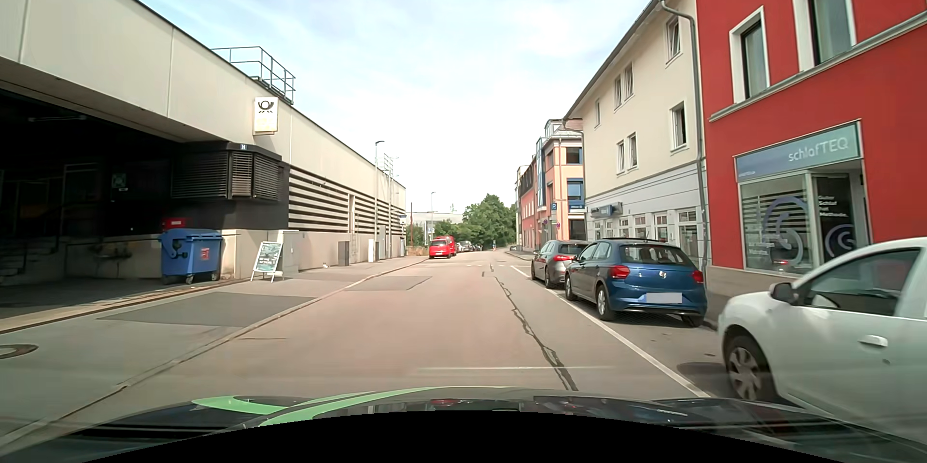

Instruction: Follow the waypoints while adhering to traffic rules and regulations

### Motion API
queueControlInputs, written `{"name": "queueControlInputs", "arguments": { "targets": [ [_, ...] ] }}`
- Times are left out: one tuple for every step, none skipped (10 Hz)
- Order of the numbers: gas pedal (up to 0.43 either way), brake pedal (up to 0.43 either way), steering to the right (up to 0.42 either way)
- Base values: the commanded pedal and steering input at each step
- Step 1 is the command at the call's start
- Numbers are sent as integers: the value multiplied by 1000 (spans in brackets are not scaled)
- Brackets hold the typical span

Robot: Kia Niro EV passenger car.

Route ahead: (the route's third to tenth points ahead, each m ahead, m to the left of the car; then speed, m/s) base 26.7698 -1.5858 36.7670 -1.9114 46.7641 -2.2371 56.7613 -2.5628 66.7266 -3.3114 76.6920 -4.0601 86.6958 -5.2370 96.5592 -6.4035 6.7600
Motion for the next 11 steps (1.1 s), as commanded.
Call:
{"name": "queueControlInputs", "arguments": {
  "targets": [
    [0, 0, 7],
    [0, 0, 10],
    [0, 12, 12],
    [0, 37, 11],
    [0, 49, 10],
    [0, 61, 11],
    [0, 61, 11],
    [0, 67, 11],
    [0, 67, 10],
    [0, 67, 10],
    [0, 67, 10]
  ]
}}
